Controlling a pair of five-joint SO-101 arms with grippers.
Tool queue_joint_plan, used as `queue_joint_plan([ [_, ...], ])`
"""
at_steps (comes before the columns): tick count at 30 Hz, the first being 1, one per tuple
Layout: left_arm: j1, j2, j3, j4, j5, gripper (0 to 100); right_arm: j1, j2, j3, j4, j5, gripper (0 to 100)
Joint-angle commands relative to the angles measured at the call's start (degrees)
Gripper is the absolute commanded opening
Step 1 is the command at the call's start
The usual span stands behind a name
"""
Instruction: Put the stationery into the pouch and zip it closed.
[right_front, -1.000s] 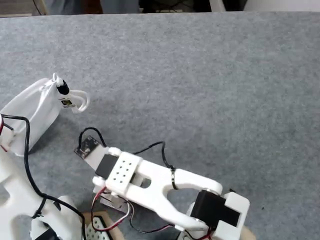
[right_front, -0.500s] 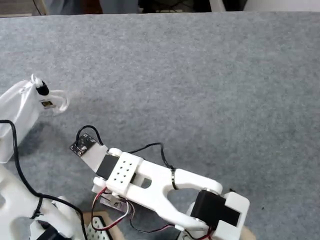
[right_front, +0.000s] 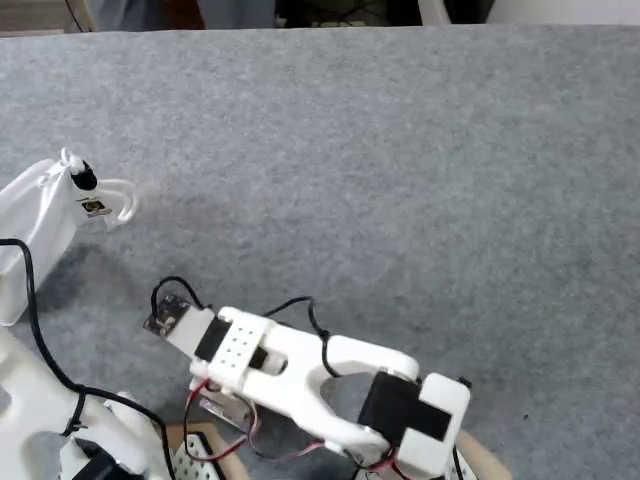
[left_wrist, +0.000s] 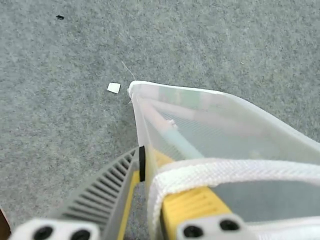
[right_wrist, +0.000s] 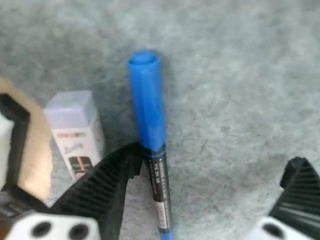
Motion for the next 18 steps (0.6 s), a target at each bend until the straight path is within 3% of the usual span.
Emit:
queue_joint_plan([
  [1,-0.5,-1.2,-3.3,-1.5,-0.6,3,5.9,4.2,-1.3,-0.7,0.4,44.1],
  [6,-0.4,-1.2,-3.0,-1.6,-0.6,3,11.9,4.2,-5.2,1.6,0.4,39.7],
  [14,-0.1,-1.1,-2.9,-1.6,-0.6,3,13.6,4.4,-10.1,2.8,0.5,1.4],
  [18,0.0,-1.1,-2.9,-1.6,-0.6,3,12.9,4.1,-10.6,6.2,0.5,5.7],
])
